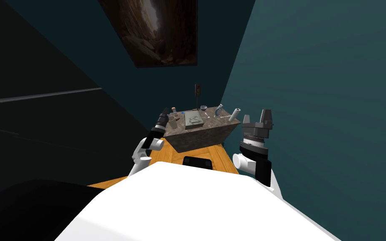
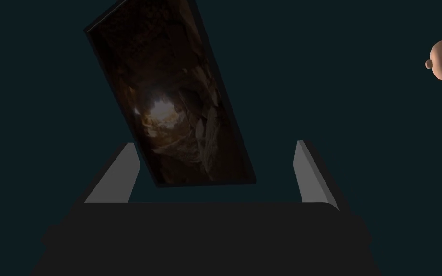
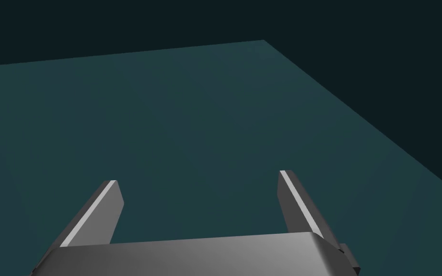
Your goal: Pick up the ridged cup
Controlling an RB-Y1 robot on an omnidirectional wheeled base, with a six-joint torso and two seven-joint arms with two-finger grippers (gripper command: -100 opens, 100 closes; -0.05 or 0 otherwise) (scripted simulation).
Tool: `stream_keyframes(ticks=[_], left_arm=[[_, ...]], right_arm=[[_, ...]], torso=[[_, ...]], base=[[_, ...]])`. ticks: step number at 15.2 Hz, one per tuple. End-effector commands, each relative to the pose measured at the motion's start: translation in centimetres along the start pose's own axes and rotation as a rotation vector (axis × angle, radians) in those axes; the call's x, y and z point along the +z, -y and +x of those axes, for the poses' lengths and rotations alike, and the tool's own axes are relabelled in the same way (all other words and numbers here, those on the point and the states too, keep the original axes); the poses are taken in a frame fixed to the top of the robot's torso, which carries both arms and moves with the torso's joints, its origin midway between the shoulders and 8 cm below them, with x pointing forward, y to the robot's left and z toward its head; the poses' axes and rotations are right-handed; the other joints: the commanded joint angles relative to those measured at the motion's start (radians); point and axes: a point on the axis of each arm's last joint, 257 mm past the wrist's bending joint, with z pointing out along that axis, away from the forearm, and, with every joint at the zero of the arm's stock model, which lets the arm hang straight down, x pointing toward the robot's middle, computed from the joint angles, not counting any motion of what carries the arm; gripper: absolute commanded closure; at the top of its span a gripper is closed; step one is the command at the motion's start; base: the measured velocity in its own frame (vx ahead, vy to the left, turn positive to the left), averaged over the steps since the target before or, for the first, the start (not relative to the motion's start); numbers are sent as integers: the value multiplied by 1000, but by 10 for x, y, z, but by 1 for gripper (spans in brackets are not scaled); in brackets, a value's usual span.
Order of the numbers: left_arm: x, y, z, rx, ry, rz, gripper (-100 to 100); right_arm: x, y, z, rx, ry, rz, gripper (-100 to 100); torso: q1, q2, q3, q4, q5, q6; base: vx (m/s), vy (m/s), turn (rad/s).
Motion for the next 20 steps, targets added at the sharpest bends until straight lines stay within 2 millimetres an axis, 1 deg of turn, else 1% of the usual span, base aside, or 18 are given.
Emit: stream_keyframes(ticks=[1, 2, 3, 5, 6, 8, 9, 12, 13, 14, 16, 17, 19, 20], left_arm=[[3, -15, -4, 5, -12, -48, -100], [3, -16, -4, 5, -13, -52, -100], [9, -25, -9, 11, -22, -79, -100], [9, -31, -8, 11, -26, -104, -100], [14, -41, -15, 16, -33, -132, -100], [13, -47, -14, 16, -36, -158, -100], [20, -54, -21, 19, -40, -176, -100], [18, -64, -20, 19, -45, -216, -100], [23, -72, -28, 21, -48, -242, -100], [22, -76, -27, 22, -50, -260, -100], [21, -80, -27, 22, -52, -275, -100], [26, -89, -36, 22, -53, -306, -100], [23, -96, -35, 22, -57, -336, -100], [29, -102, -44, 21, -55, -357, -100]], right_arm=[[0, 0, 0, 0, 0, 0, 0], [0, 0, 0, 0, 0, 0, 0], [0, 0, 0, 0, 0, 0, 0], [0, 0, 0, 0, 0, 0, 0], [0, 0, 0, 0, 0, 0, 0], [0, 0, 0, 0, 0, 0, 0], [0, 0, 0, 0, 0, 0, 0], [0, 0, 0, 0, 0, 0, 0], [0, 0, 0, 0, 0, 0, 0], [0, 0, 0, 0, 0, 0, 0], [0, 0, 0, 0, 0, 0, 0], [0, 0, 0, 0, 0, 0, 0], [0, 0, 0, 0, 0, 0, 0], [0, 0, 0, 0, 0, 0, 0]], torso=[[0, 0, 0, 0, 0, 0], [0, 0, 0, 0, 0, 0], [0, -1, 0, 0, 0, 0], [0, 0, 0, 0, 0, 0], [0, -1, 0, 0, 0, 0], [0, 0, 0, 0, 0, 0], [0, -1, 0, 0, 0, 0], [0, -1, 0, 0, 0, 0], [-1, -2, -1, 0, 0, -1], [-1, -2, -1, 0, 0, 0], [0, -2, -1, 0, 0, 0], [-1, -2, -1, 0, 0, -1], [-1, -1, -1, 0, 0, 0], [0, -2, -1, 0, 0, 0]], base=[[-66, 30, -125], [-45, 18, -60], [-59, 21, -152], [-57, 26, -102], [-55, 26, -117], [-53, 22, -95], [-57, 23, -128], [-52, 20, -67], [-42, 16, -129], [-54, 26, -173], [-35, 18, -23], [-45, 11, -95], [-51, 21, -122], [-56, 28, -180]])
